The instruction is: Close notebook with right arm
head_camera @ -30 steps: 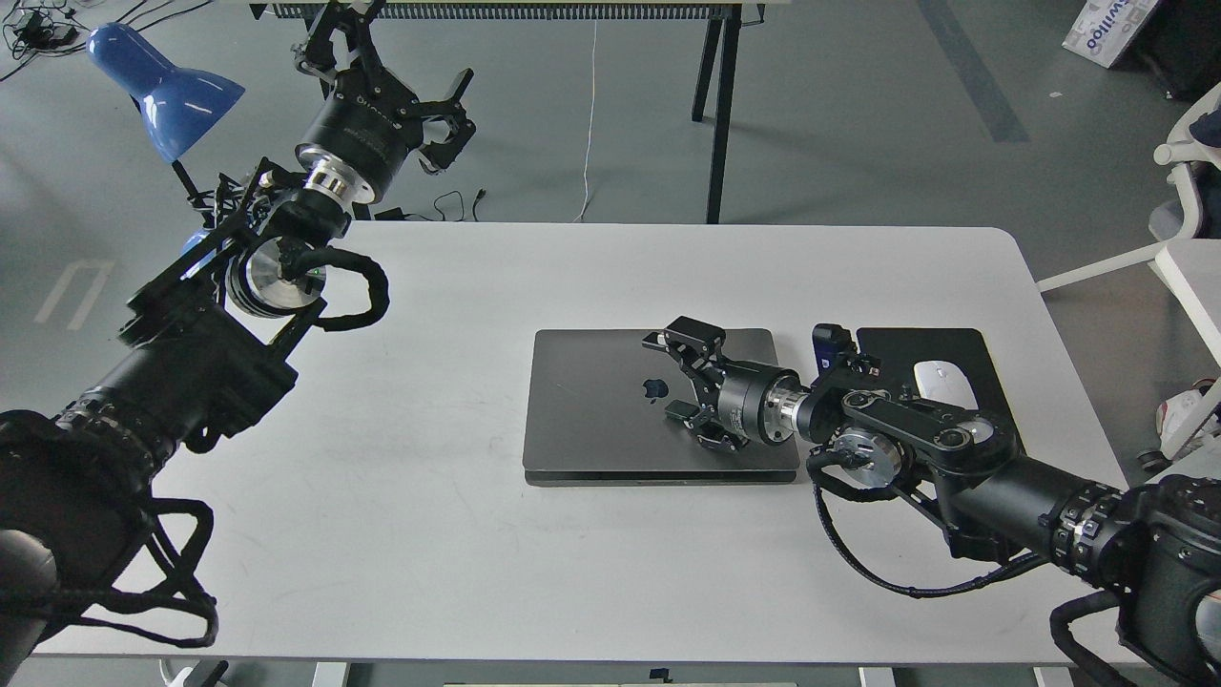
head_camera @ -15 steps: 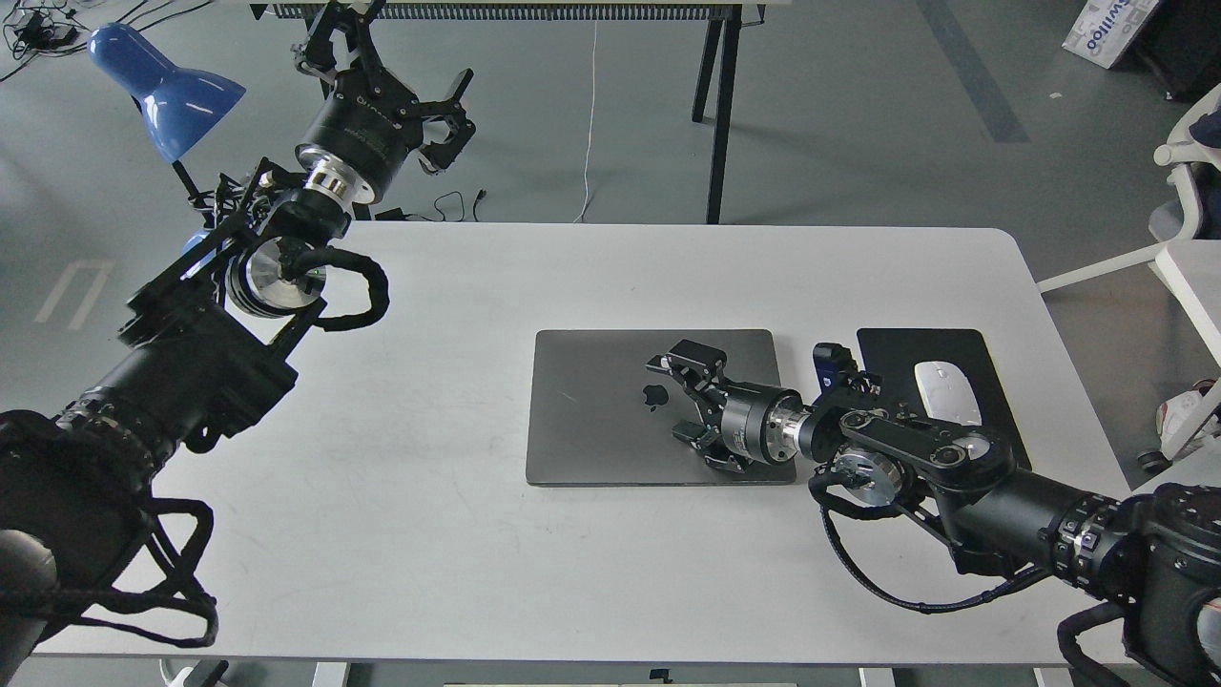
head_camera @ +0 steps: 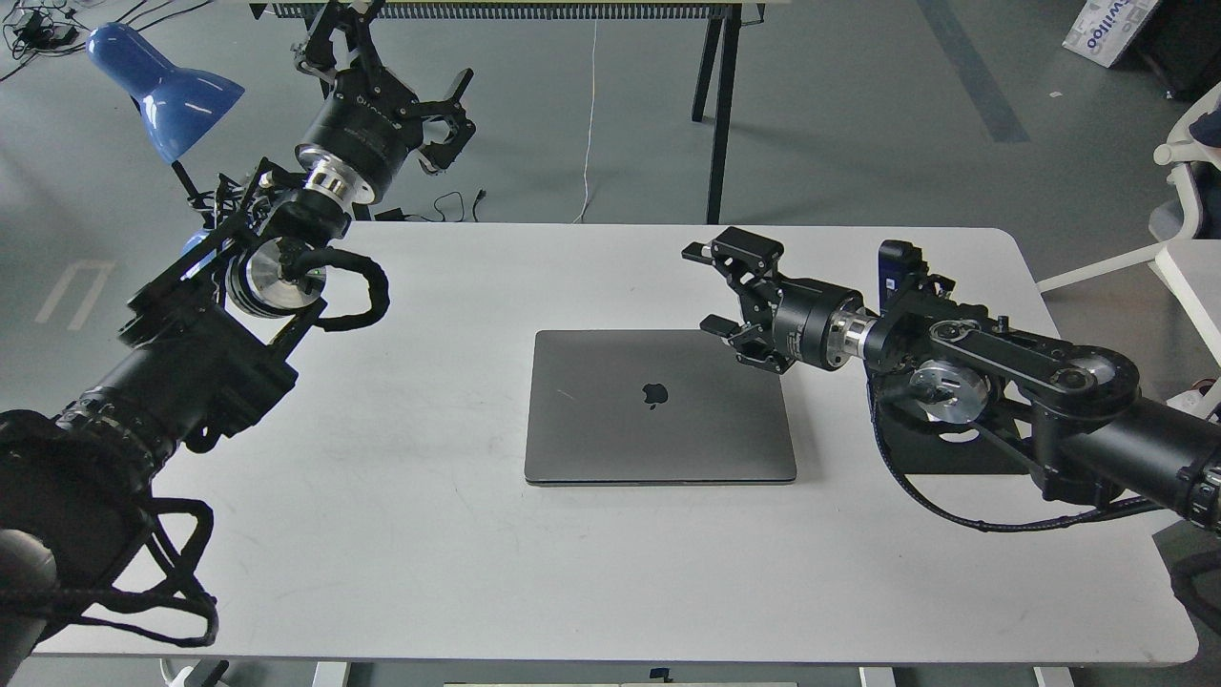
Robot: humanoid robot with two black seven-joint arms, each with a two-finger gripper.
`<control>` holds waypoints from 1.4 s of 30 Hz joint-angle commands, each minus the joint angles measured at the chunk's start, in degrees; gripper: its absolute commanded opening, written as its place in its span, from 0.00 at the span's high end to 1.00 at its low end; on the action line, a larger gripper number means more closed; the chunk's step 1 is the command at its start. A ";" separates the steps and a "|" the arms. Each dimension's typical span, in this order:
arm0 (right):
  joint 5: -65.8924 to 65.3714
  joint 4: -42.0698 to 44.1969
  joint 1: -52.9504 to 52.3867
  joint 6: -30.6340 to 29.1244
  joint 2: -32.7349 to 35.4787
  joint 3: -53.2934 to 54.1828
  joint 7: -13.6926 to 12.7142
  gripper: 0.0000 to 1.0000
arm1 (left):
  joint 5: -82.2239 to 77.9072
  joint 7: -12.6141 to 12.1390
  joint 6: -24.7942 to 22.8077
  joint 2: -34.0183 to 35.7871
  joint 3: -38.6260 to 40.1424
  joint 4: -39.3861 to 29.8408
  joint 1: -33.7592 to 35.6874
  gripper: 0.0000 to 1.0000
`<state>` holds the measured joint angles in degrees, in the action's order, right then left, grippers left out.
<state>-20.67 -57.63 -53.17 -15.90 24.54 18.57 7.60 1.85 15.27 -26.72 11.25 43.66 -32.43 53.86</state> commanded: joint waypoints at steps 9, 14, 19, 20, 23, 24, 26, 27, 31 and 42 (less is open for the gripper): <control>0.10 0.59 3.95 -0.10 8.16 25.36 0.39 0.00 | 0.00 -0.06 0.01 0.09 -0.07 0.00 0.02 0.00; 2.72 2.52 8.34 -0.62 7.72 31.26 6.97 0.00 | 0.00 -0.06 0.01 0.09 0.02 0.00 -0.07 0.00; 11.68 6.82 10.01 -4.57 7.63 31.53 8.92 0.00 | 0.00 -0.06 0.01 0.09 -0.07 0.00 -0.07 0.00; 14.05 8.14 10.02 -5.10 7.63 31.53 8.75 0.00 | 0.00 -0.06 0.01 0.00 -0.07 0.00 -0.07 0.00; 20.38 12.88 10.10 -5.28 7.11 31.44 8.13 0.00 | 0.00 -0.06 0.01 0.00 -0.07 0.00 -0.07 0.00; 22.05 14.46 10.02 -5.37 6.58 31.62 7.87 0.00 | 0.00 -0.06 0.09 0.00 -0.07 0.00 -0.07 0.00; 25.48 18.07 9.93 -5.55 5.00 31.71 6.64 0.00 | 0.00 0.02 0.01 0.00 0.02 0.00 -0.07 0.00; 26.63 19.21 9.75 -5.55 4.30 31.79 5.77 0.00 | 0.00 0.03 0.09 0.00 0.02 0.00 -0.07 0.00; 29.45 22.74 9.40 -5.72 1.75 32.84 4.35 0.00 | 0.00 -0.06 0.01 0.00 0.02 0.00 -0.07 0.00; 29.81 23.00 8.70 -8.80 -0.81 36.10 4.44 0.00 | 0.08 0.03 0.09 0.00 0.02 0.00 -0.07 0.00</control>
<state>9.13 -34.61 -44.13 -24.51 24.18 54.97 11.96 1.94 15.26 -26.63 11.25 43.69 -32.43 53.83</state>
